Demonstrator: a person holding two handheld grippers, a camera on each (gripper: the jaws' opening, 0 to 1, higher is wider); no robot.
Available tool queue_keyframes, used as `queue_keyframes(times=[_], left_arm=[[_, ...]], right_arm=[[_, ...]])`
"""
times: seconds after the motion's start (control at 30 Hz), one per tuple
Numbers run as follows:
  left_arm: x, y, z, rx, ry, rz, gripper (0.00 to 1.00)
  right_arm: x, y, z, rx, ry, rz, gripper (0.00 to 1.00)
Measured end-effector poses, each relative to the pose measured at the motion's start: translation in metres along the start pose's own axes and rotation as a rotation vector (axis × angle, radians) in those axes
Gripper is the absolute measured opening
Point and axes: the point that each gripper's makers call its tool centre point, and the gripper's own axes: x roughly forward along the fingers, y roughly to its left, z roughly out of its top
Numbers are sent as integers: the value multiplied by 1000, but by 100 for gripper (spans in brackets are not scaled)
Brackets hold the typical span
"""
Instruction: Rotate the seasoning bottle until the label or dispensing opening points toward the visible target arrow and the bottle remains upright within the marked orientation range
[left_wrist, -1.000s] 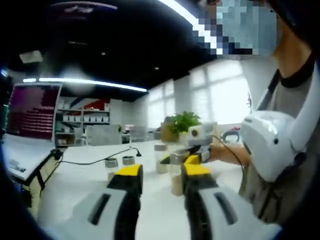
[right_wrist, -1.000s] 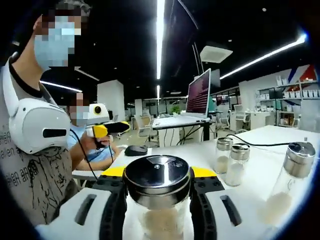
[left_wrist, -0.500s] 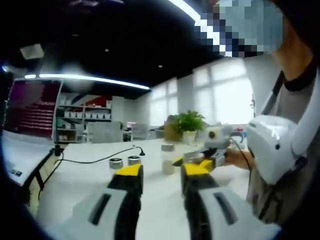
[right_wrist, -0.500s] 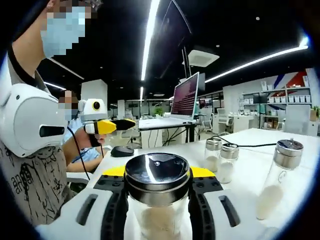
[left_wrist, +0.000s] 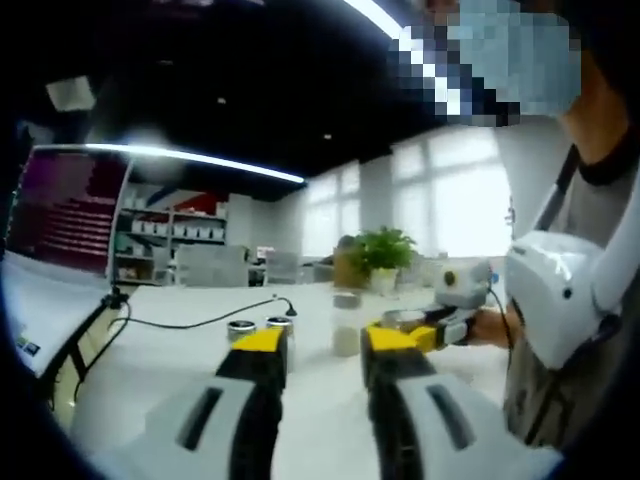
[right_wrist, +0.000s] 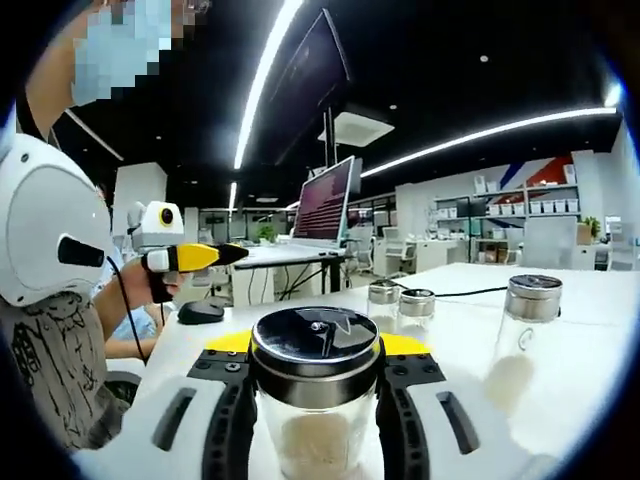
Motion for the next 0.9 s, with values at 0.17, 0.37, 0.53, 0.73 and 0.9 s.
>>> queue_keyframes(times=[0.17, 0.37, 0.53, 0.73, 0.9], left_arm=[[-2, -2, 4, -59, -36, -20, 31], [-3, 1, 5, -18, -48, 13, 31], [-6, 0, -4, -9, -16, -13, 31], [-15, 1, 2, -61, -70, -36, 31], [-21, 10, -1, -83, -76, -23, 31]], right_arm=[[5, -1, 0, -14, 9, -72, 45], [6, -2, -1, -6, 14, -98, 45], [2, 6, -3, 134, 22, 67, 49], [-16, -9, 8, 145, -9, 203, 64], [-26, -6, 27, 125, -68, 391, 62]])
